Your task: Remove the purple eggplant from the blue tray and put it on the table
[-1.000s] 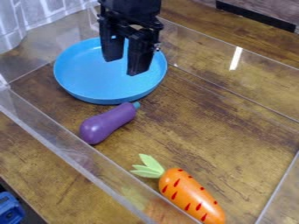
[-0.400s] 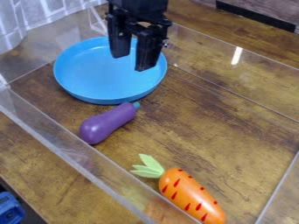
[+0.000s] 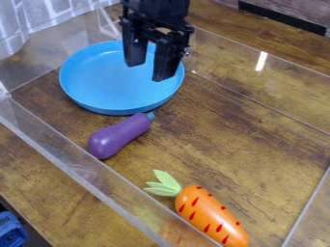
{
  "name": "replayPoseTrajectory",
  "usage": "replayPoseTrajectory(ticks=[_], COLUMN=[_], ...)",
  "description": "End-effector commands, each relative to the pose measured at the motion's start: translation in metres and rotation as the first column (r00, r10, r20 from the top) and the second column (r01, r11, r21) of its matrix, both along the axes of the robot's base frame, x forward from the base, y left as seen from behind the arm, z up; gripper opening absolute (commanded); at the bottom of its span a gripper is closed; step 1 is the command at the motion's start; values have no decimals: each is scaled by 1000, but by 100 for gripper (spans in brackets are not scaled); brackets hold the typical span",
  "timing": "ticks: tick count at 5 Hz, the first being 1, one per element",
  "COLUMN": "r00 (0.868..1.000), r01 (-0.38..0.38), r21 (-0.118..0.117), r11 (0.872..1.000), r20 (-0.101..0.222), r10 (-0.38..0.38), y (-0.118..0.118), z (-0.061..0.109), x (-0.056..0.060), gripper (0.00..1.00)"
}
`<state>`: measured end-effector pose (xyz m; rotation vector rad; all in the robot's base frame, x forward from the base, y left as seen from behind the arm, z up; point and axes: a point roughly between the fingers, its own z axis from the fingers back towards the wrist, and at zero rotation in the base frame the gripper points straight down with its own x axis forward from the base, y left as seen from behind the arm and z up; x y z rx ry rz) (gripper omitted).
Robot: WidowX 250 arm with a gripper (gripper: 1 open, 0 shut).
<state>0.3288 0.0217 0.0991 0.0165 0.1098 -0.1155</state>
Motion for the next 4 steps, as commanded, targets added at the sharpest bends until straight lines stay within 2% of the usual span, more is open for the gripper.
replayPoseTrajectory(ticks=[1, 3, 4], r00=[999, 997, 994], r01=[-32, -51, -99], r21=[15, 11, 8], r11=[999, 999, 995], r20=[42, 53, 51], r10=[31, 50, 98], y=[1, 16, 20], z=[11, 23, 16], x=[12, 16, 12], gripper=[100, 100, 100])
